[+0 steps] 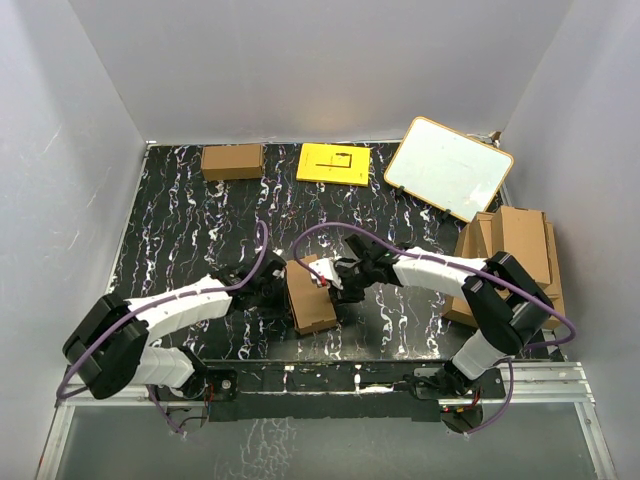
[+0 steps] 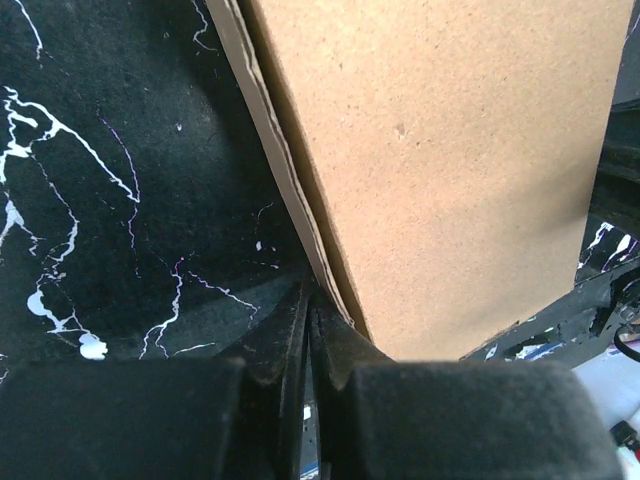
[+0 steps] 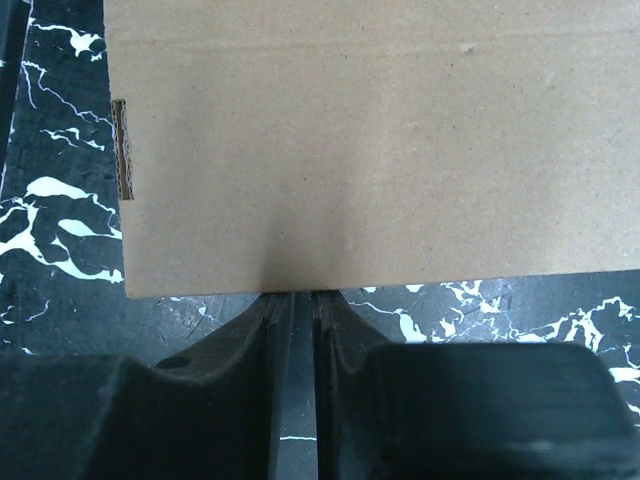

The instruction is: Fold the paper box

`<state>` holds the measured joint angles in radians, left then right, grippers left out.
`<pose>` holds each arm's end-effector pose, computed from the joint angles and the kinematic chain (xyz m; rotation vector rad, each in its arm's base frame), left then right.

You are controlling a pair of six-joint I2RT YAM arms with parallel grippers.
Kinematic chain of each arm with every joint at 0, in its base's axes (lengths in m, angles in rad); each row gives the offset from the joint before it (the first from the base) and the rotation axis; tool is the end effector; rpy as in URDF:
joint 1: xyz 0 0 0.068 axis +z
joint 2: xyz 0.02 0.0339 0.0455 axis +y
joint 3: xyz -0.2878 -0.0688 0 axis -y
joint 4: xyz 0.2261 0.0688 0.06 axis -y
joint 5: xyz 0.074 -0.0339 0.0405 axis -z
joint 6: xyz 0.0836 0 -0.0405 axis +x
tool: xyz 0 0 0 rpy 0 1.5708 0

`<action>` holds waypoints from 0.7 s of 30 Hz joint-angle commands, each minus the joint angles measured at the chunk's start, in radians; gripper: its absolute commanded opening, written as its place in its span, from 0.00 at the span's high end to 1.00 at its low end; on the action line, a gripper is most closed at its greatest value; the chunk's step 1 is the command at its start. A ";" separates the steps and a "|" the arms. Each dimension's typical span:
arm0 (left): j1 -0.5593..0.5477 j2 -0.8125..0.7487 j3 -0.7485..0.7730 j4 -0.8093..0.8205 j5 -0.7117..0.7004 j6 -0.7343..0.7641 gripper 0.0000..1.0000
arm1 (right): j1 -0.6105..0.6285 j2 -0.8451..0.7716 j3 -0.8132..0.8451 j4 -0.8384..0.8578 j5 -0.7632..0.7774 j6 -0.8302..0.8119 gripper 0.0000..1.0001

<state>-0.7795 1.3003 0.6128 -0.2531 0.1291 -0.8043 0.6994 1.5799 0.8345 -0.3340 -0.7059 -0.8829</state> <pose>0.1691 -0.1822 0.1670 0.0233 2.6909 -0.7463 0.1904 0.2310 0.1707 -1.9154 1.5729 0.8486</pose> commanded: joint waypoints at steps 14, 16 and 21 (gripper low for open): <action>-0.032 -0.257 -0.107 -0.081 0.017 -0.142 0.99 | -0.073 -0.085 -0.030 -0.138 -0.143 -0.325 0.80; -0.045 -0.259 -0.115 -0.082 0.017 -0.159 1.00 | -0.070 -0.075 -0.023 -0.155 -0.136 -0.335 0.81; -0.090 -0.202 -0.088 -0.065 0.016 -0.173 1.00 | -0.044 -0.087 -0.041 -0.154 -0.139 -0.332 0.84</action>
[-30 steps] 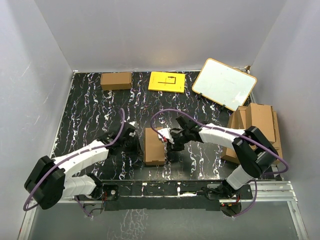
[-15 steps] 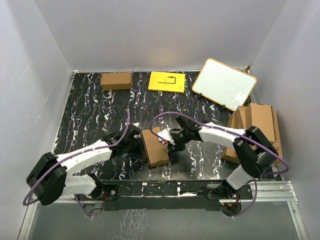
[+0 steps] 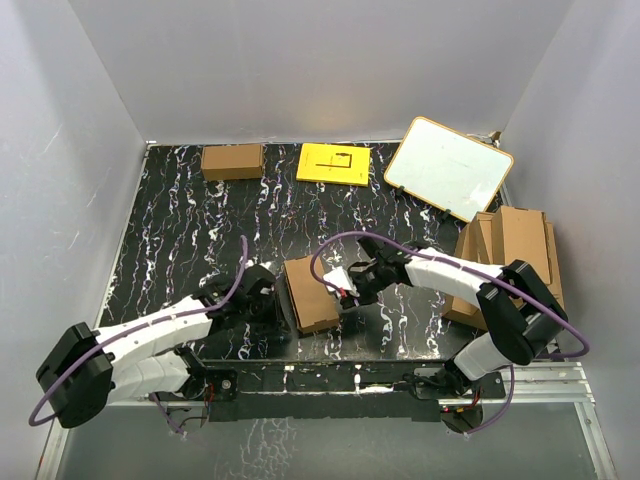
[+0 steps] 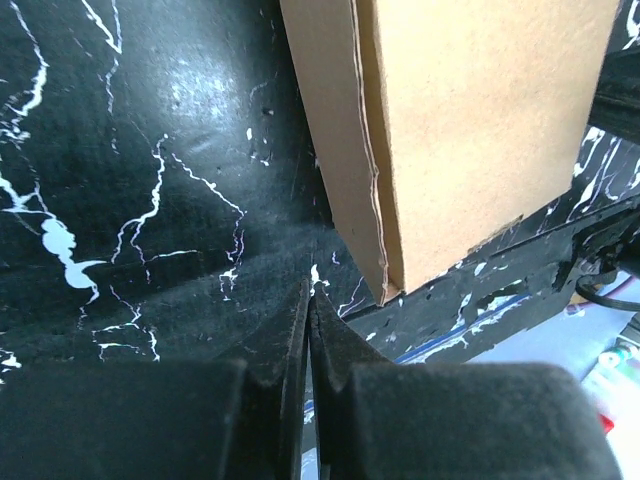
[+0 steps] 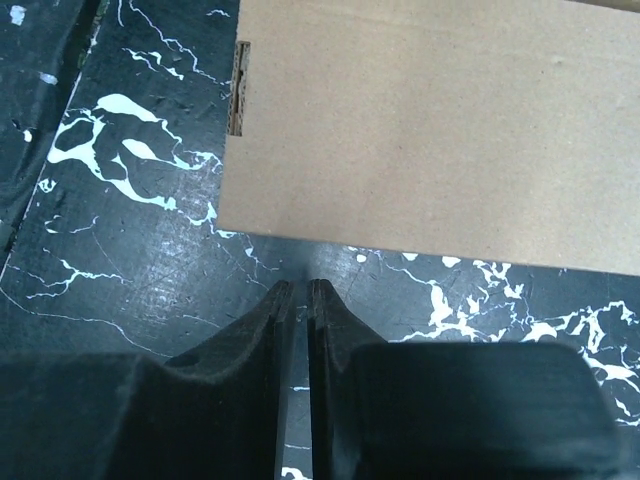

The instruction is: Fold the paper box

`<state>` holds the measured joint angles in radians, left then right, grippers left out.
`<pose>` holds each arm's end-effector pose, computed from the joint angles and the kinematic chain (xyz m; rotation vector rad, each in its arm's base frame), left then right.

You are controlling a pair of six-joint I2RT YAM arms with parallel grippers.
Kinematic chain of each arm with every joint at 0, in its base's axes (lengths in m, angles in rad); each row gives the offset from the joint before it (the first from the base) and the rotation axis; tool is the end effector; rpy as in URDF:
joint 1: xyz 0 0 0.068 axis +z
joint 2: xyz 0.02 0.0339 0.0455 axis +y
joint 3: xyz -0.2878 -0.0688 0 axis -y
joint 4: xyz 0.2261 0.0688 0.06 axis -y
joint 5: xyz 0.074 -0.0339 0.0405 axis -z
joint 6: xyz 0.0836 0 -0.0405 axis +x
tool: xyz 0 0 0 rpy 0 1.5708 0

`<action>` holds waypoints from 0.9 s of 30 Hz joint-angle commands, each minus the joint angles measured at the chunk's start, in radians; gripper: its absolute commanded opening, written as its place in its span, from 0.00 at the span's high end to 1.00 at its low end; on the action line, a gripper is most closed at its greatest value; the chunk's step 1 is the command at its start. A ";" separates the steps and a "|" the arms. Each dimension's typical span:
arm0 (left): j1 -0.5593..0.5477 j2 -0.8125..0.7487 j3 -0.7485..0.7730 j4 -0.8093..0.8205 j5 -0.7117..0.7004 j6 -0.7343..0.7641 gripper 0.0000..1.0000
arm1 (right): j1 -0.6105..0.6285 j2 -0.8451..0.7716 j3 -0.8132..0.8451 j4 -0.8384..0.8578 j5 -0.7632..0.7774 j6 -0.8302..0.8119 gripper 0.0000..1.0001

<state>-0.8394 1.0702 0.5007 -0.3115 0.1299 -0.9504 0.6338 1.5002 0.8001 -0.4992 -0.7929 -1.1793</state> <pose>0.1285 -0.1594 0.1736 -0.0861 2.6774 -0.8596 0.1738 0.2016 0.1772 -2.0460 1.3573 0.8629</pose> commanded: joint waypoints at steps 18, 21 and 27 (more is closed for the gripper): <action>-0.066 0.275 0.201 0.137 0.055 -0.001 1.00 | 0.122 0.016 0.012 0.078 -0.043 0.135 0.92; -0.068 0.305 0.229 0.138 0.059 -0.013 1.00 | 0.125 0.015 0.015 0.085 -0.045 0.153 0.92; -0.067 0.314 0.260 0.109 0.032 -0.064 1.00 | 0.130 0.005 0.020 0.086 -0.060 0.173 0.92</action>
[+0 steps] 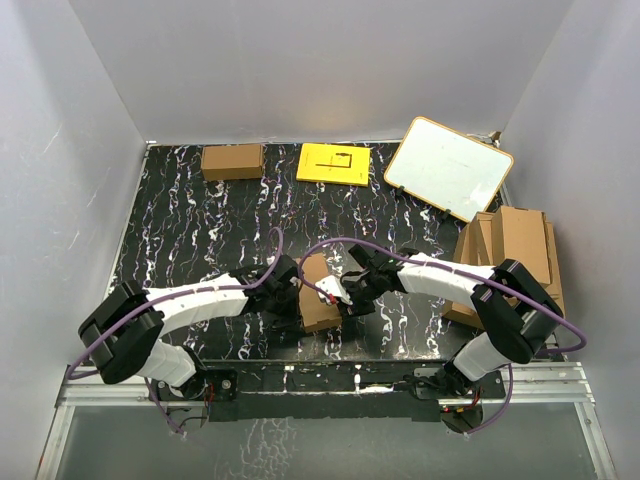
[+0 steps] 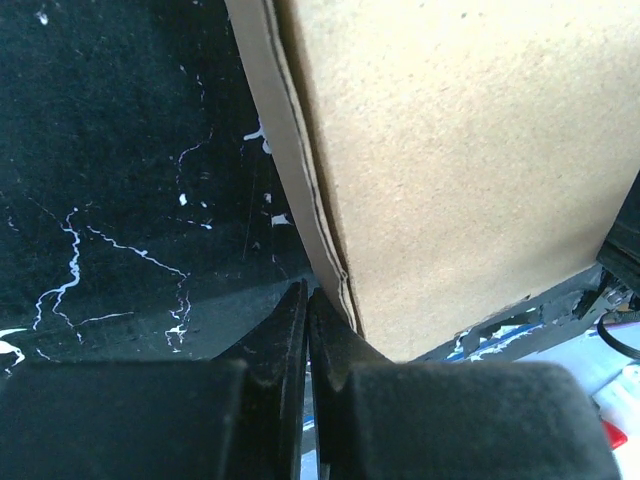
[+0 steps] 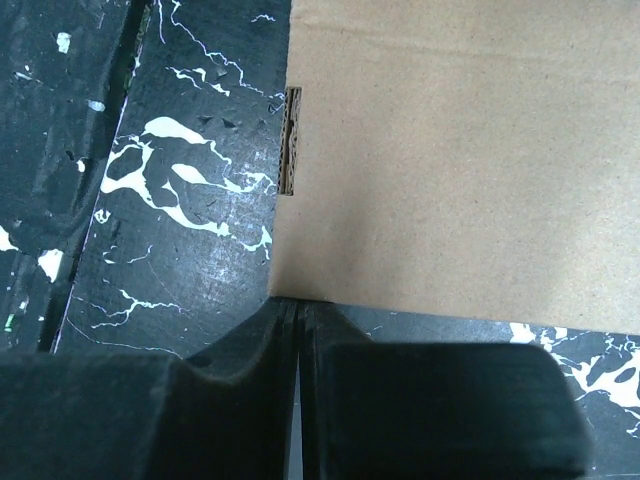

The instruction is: Fold the paper box

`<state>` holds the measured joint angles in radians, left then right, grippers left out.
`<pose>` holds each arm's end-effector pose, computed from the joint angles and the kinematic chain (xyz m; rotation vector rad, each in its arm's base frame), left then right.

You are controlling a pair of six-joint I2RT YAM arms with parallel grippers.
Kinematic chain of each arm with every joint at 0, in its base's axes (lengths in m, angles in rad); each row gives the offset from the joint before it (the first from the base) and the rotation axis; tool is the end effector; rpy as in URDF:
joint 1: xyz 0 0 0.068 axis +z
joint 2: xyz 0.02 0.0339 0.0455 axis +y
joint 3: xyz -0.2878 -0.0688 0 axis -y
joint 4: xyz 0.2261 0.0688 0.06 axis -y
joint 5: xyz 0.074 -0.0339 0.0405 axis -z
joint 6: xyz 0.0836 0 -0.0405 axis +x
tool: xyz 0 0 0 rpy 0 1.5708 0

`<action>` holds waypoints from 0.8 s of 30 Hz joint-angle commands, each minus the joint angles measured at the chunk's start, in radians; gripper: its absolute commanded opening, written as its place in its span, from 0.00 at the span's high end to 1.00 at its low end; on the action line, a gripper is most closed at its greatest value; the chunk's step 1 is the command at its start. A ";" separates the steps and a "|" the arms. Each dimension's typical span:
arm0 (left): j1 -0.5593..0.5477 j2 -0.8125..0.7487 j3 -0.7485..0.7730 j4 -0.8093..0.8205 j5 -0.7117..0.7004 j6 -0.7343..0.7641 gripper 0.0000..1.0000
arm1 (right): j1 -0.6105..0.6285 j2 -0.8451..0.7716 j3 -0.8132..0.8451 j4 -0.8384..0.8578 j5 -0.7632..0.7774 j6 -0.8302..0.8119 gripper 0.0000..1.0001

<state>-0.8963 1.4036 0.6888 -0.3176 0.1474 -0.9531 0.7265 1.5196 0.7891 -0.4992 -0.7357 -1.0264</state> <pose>0.1544 -0.2127 0.1599 -0.0228 2.8374 -0.7510 0.1565 0.2141 0.1666 -2.0739 1.5060 0.9088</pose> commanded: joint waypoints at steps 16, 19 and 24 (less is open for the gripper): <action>0.041 0.010 0.107 0.016 -0.027 -0.039 0.99 | 0.006 -0.032 0.035 0.126 -0.053 0.072 0.86; 0.040 0.011 0.124 -0.013 -0.016 -0.018 0.96 | -0.007 -0.033 0.035 0.121 -0.042 0.069 0.84; 0.041 -0.077 0.099 -0.107 -0.029 0.010 0.91 | -0.050 -0.054 0.032 0.099 -0.058 0.036 0.80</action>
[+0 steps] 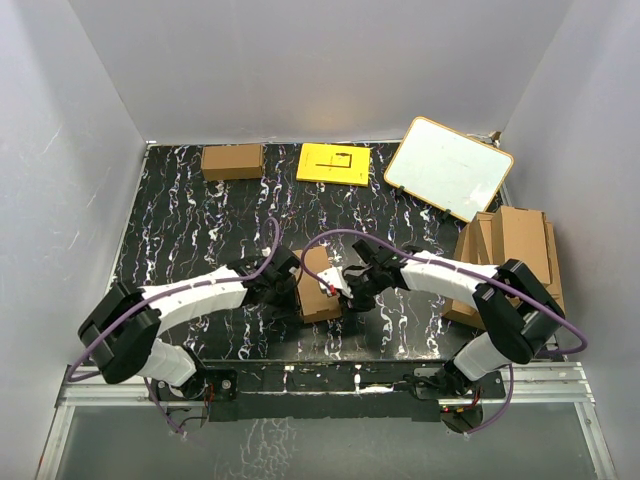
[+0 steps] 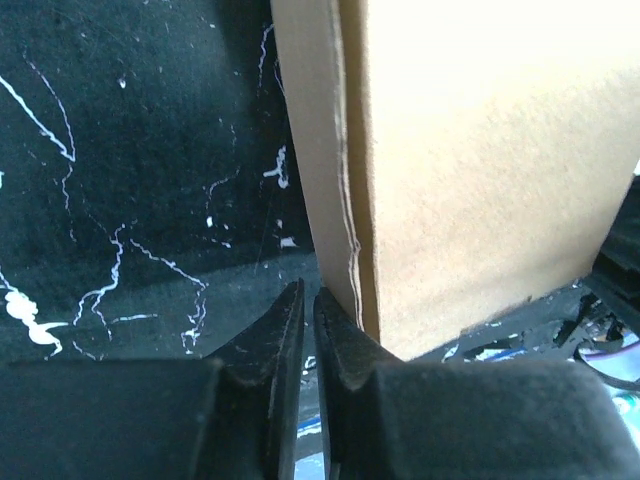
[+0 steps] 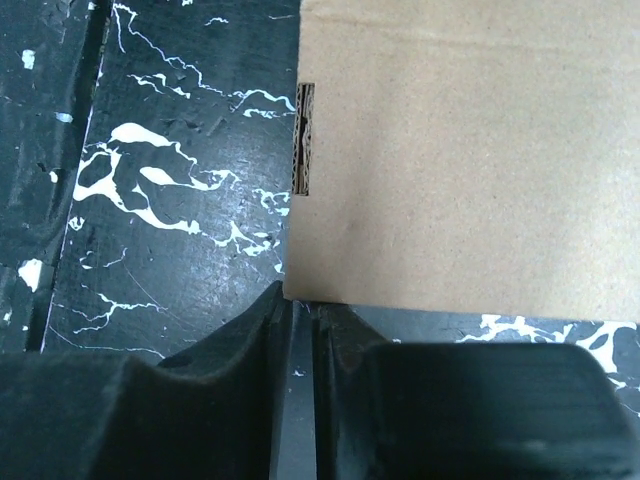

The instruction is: Fold the paper box

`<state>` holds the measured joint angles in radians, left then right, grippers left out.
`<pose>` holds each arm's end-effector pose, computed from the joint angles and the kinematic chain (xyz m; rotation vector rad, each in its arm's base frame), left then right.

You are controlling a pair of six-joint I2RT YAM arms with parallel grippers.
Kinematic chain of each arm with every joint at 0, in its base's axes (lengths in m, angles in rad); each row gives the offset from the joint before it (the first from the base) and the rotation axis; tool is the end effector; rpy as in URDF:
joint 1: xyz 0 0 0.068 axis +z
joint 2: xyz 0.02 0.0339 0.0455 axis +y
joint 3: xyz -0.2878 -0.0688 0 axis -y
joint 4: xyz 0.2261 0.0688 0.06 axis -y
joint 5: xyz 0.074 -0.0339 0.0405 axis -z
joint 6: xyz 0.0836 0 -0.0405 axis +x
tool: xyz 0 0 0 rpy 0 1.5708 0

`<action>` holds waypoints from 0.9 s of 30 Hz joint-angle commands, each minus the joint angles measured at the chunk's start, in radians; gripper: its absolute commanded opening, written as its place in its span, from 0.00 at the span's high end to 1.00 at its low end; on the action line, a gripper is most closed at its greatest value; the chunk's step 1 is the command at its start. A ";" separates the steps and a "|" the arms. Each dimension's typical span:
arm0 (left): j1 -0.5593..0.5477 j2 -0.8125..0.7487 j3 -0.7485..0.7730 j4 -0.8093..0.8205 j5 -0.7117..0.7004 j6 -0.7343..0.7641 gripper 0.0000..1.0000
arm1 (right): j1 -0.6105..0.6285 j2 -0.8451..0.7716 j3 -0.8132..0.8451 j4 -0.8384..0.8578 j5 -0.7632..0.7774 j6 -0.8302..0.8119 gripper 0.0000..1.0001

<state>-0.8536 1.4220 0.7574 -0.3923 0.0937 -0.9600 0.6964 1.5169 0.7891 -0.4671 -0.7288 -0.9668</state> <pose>0.1713 -0.2083 0.1690 -0.1153 2.8197 -0.6655 0.1663 0.2116 0.1684 -2.0000 1.5740 0.8943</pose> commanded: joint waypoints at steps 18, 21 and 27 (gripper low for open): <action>0.003 -0.167 -0.054 -0.051 0.057 0.005 1.00 | -0.026 -0.012 0.028 0.072 -0.092 -0.019 0.82; 0.002 -0.164 -0.044 -0.023 0.072 0.005 1.00 | -0.025 -0.014 0.027 0.077 -0.098 -0.016 0.83; 0.003 -0.097 -0.003 0.034 0.097 0.019 1.00 | 0.002 -0.011 0.029 0.088 -0.106 0.003 0.84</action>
<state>-0.8536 1.2942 0.7021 -0.3965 0.1543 -0.9504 0.6773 1.5063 0.7891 -0.4370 -0.7815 -0.9787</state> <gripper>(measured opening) 0.007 0.163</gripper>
